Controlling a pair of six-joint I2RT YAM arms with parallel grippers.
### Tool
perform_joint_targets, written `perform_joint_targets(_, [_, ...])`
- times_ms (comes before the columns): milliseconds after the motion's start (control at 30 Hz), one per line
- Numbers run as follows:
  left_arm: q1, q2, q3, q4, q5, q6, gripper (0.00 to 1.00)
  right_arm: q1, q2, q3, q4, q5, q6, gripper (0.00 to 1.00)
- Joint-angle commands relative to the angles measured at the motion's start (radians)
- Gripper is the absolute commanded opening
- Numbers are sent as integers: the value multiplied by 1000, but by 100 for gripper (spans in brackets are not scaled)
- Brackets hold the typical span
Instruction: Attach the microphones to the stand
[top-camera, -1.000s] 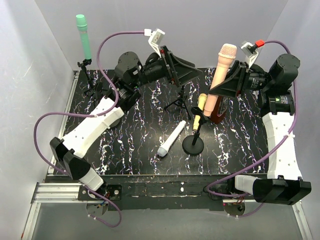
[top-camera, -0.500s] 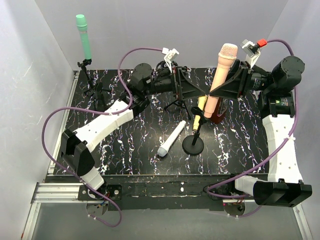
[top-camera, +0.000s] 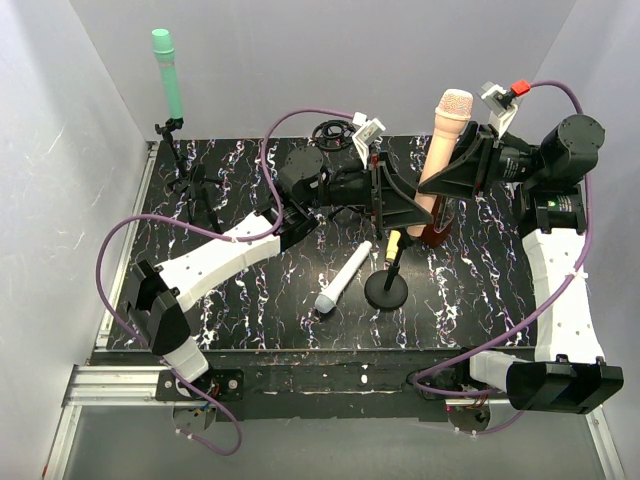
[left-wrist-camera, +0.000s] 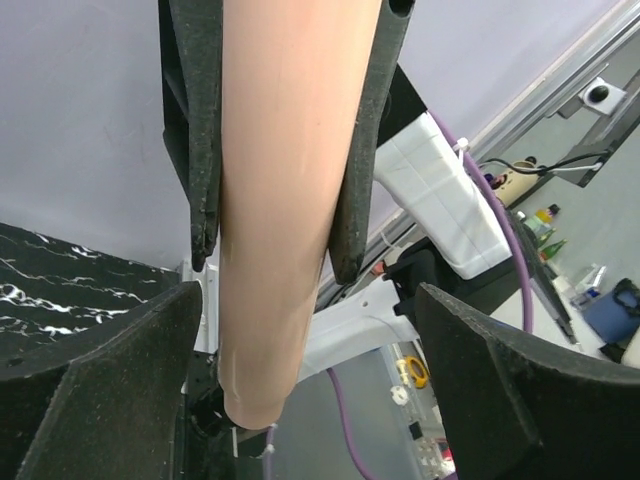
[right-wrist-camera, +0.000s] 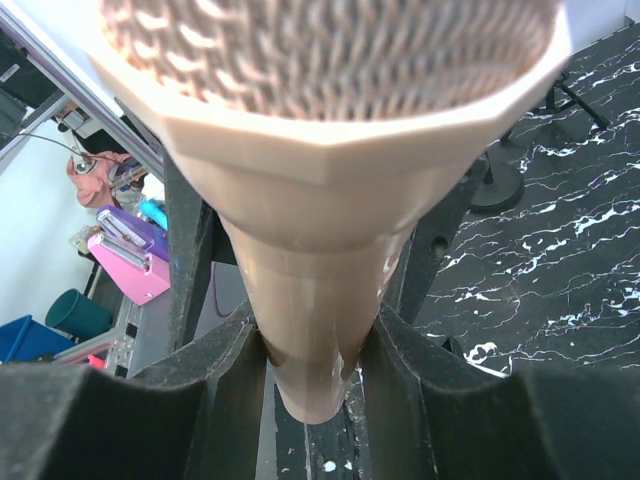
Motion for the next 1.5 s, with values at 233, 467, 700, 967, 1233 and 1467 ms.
perform_joint_targets(233, [-11,-43,-70,48,-159,50,61,4,-32,-26,61,30,6,1])
perform_joint_targets(467, [-28,-37,-103,148,-219,1,61,4,-53,-75,107,86,27,1])
perform_joint_targets(700, [-42,-20,-107,191,-231,-30,53,4,-55,-124,210,119,107,1])
perform_joint_targets(967, [-42,-17,-115,182,-237,-35,46,4,-55,-151,313,145,193,1])
perform_joint_targets(1233, [-44,-12,-127,197,-240,-52,47,4,-55,-176,359,160,224,2])
perform_joint_targets(1467, [-44,-17,-130,184,-243,-48,48,3,-56,-179,362,168,224,3])
